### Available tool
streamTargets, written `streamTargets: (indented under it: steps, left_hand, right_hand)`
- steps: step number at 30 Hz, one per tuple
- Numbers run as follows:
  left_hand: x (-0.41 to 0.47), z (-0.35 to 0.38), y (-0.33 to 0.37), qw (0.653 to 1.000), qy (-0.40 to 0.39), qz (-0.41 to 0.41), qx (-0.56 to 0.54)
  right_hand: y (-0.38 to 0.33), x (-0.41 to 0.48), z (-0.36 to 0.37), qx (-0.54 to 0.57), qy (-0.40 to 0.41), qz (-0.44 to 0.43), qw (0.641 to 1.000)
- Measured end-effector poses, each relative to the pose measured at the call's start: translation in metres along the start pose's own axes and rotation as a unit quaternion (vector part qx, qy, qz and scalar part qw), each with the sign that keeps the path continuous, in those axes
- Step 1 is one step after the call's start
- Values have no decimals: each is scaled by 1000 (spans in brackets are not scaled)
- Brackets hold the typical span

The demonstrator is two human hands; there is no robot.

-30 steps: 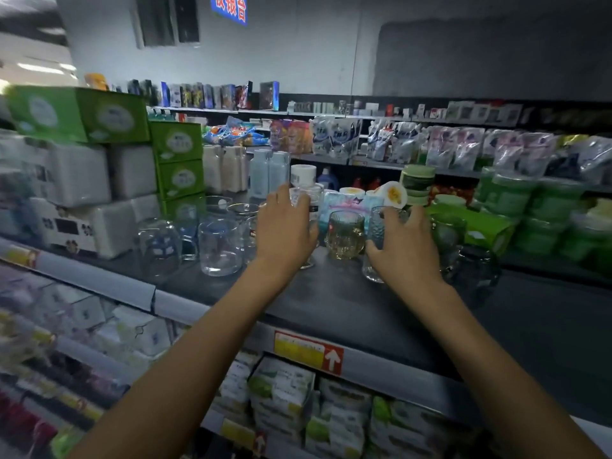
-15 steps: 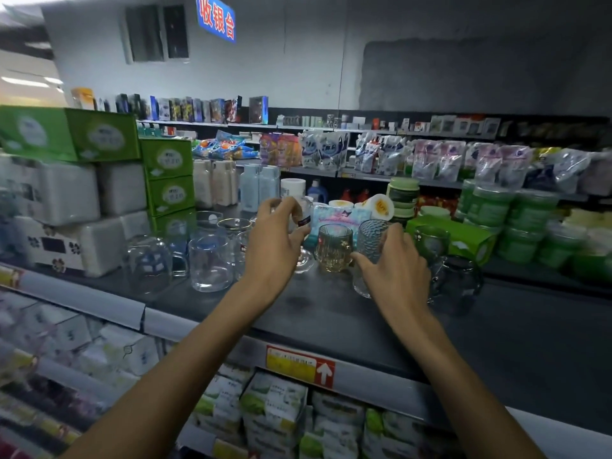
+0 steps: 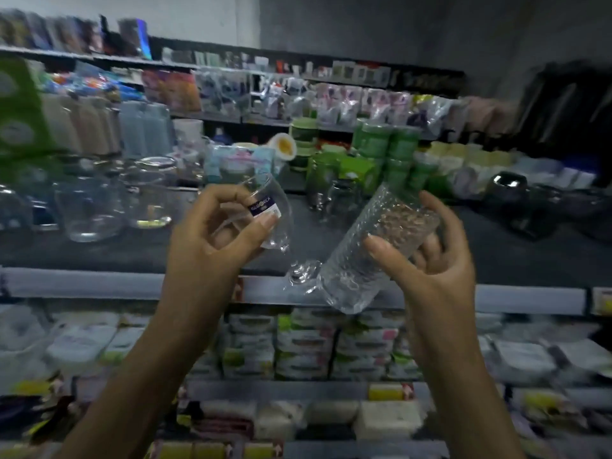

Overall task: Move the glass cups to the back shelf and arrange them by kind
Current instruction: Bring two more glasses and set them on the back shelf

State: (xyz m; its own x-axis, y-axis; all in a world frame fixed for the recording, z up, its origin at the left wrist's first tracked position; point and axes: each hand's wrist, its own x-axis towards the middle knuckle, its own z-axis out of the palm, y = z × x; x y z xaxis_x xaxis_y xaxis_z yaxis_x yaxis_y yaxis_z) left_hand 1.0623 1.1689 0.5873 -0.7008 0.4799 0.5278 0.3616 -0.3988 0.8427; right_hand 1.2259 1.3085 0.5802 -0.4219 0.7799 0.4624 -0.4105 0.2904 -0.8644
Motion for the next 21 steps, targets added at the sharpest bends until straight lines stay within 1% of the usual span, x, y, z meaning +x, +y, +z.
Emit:
streamTargets:
  steps: [3,5,8,13,17,21]
  left_hand:
    - [-31,43,-16,999,-14,-20,-23]
    - [-48,73,-26,997,-25,-51,-49]
    - [-67,124,-31,991,-68,-92,-72]
    - [-100,235,-26,979,-125,-120,-106]
    - [-131,348,-21,971,-171,-128,-105]
    - [-159,460,-14,957,-219,-139,-132]
  right_hand:
    - [2,-24,-53,-19,39,49,998]
    - [3,-37,-93,-46,76,77,993]
    - [-1,-51,-157,-48,142,106,983]
    - [-26,-67,-273,-67,221,88,969]
    - [-52,-74,-379,-98,275,71,954]
    - [-74,-78,-474,-140,318,58,936]
